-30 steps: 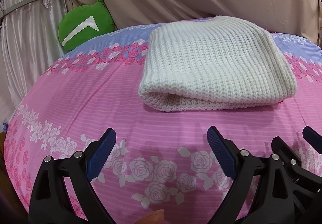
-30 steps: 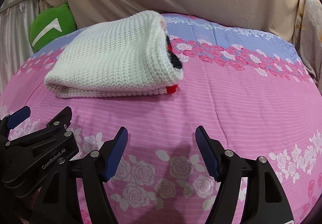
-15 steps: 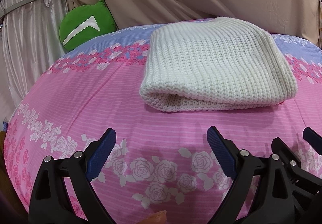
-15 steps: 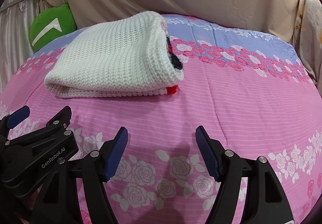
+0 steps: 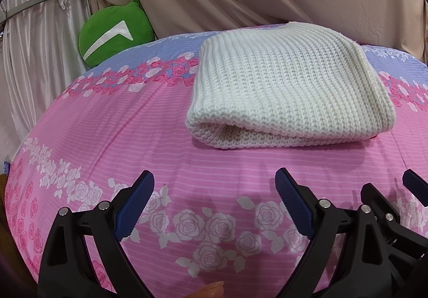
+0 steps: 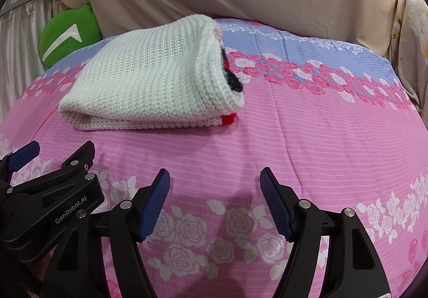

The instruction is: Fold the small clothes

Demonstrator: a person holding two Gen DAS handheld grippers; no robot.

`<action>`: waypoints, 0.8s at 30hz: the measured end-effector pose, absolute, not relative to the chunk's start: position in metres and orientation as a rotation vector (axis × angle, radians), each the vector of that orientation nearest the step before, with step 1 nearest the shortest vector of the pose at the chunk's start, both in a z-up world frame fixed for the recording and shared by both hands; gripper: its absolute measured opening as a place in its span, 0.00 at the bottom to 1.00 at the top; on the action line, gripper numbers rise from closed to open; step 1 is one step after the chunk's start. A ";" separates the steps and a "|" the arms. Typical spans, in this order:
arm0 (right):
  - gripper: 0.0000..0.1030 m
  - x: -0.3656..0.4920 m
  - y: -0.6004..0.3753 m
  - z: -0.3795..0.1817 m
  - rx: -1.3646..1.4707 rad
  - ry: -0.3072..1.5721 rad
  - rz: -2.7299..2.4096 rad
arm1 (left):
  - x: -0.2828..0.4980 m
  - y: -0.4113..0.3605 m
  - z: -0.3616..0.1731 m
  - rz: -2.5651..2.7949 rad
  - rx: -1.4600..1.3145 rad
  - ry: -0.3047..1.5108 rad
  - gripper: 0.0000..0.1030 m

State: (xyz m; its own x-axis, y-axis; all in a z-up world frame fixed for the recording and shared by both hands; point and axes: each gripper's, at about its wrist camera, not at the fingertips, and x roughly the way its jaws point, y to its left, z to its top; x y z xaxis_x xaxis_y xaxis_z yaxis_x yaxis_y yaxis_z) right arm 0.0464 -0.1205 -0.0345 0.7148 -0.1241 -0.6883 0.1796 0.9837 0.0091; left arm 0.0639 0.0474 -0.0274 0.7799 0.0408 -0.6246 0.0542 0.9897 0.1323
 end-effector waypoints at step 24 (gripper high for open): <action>0.67 0.045 -0.122 -0.034 0.081 0.754 -0.181 | 0.065 0.046 -0.028 -0.025 0.139 0.677 0.83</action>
